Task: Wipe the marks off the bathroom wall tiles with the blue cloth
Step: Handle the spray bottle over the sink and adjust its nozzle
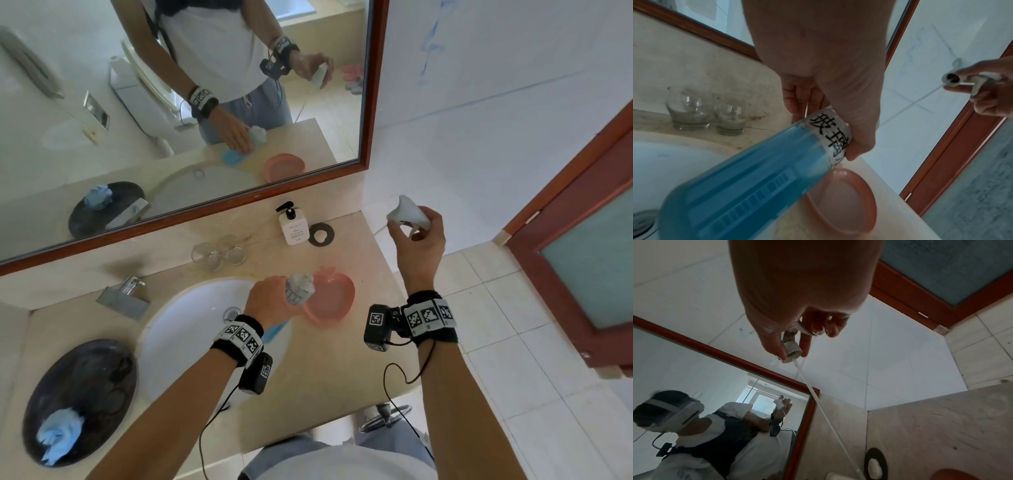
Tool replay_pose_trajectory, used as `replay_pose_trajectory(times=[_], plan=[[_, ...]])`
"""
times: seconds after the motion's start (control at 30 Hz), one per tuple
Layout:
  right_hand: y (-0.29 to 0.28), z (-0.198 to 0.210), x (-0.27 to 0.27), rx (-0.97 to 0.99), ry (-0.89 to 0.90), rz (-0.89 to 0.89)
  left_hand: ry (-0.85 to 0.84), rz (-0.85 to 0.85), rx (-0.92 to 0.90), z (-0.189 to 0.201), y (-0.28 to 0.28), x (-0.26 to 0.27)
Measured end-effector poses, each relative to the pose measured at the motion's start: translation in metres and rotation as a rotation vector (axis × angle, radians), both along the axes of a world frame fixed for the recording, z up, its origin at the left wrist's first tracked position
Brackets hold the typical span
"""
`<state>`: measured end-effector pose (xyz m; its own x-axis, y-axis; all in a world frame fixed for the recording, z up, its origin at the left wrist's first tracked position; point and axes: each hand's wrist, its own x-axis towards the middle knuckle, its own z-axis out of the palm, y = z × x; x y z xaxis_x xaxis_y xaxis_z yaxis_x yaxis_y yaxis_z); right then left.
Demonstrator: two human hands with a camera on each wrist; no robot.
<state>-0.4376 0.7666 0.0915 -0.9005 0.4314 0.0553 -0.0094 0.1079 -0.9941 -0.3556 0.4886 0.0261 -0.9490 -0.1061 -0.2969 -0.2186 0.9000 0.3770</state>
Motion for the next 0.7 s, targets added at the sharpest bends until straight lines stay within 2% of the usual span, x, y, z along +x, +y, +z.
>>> replay_pose_trajectory(times=[0.4, 0.7], plan=[[0.001, -0.009, -0.018, 0.017, -0.003, -0.001, -0.216, -0.025, -0.145, -0.024, 0.009, -0.008], [0.001, -0.014, -0.023, 0.046, -0.003, 0.016, -0.239, -0.052, -0.204, -0.034, 0.013, -0.013]])
